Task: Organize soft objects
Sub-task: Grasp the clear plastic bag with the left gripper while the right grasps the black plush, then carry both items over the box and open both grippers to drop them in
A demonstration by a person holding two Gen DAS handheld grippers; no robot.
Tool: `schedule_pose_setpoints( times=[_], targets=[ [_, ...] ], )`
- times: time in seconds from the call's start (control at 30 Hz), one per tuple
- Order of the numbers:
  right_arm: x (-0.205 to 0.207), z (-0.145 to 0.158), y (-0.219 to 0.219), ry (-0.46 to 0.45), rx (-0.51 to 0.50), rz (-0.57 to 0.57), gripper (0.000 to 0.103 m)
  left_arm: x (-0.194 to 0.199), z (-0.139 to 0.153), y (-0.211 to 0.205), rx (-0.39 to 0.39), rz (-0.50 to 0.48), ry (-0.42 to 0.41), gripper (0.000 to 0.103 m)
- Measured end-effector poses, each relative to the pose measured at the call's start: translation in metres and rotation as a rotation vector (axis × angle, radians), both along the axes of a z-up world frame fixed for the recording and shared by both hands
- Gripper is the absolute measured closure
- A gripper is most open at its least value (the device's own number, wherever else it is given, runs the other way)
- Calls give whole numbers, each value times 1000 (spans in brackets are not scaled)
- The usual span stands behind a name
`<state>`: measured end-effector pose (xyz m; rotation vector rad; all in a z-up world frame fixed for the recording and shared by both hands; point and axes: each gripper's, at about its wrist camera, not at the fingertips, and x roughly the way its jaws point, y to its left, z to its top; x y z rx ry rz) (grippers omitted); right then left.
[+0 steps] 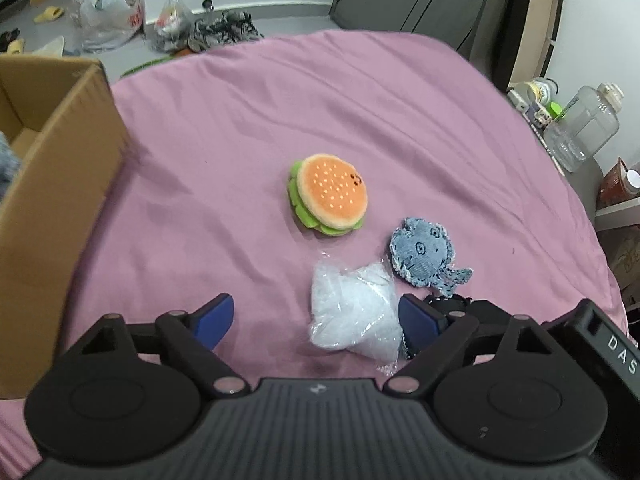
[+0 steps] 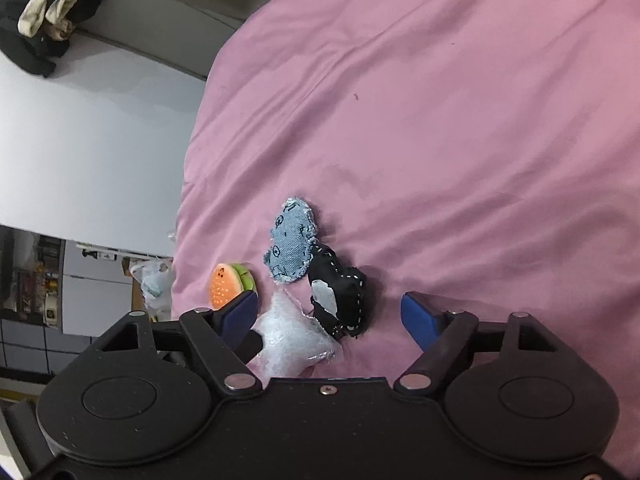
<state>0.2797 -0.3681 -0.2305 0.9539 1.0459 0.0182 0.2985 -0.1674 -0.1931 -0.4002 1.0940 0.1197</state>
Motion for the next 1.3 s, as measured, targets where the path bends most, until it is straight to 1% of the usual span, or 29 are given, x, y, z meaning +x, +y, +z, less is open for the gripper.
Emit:
schedule_pose_setpoints(
  times=[0.17,0.27,0.33,0.37,0.4,0.43,0.47,0.5,0.53,0.63,0.7,0.77,0.9,1.03,1.3],
  targets=[
    [8,-7,4,-14,-18,21,27,6,-17,2,-55,24,26,17],
    [9,-11,1,-18,-2,12,28,6,-21,6,-96,36,29,23],
    [8,-9,4,-21,-24,22,35,6,-24,8,-124,43,32,33],
    [8,-8,6,-19,-41,26,45,7,-25,9,-136,44,30,38],
    [7,-8,7,-13,-48,29,61,6,-24,9,-156,43,25,51],
    [7,-9,9,-3,-37,33,70,6,-23,10,-183,35,20,58],
    [6,-12,10,12,-15,39,81,4,-21,9,-183,32,20,60],
    [4,-13,11,25,3,39,82,3,-19,10,-174,28,20,68],
    [2,-11,12,24,-2,38,83,1,-17,11,-175,24,20,72],
    [-6,7,20,-26,-55,54,83,-11,-11,19,-200,20,9,77],
    [-12,19,27,-58,-87,72,84,-19,-6,26,-199,22,-5,78],
    [-18,29,33,-72,-116,84,84,-27,1,34,-209,30,-16,78],
    [-27,49,41,-111,-178,92,84,-44,20,50,-214,30,-56,78],
    [-37,67,48,-145,-208,83,84,-59,41,59,-199,-2,-102,78],
    [-60,99,71,-197,-239,89,84,-86,75,88,-184,-22,-161,78]
  ],
)
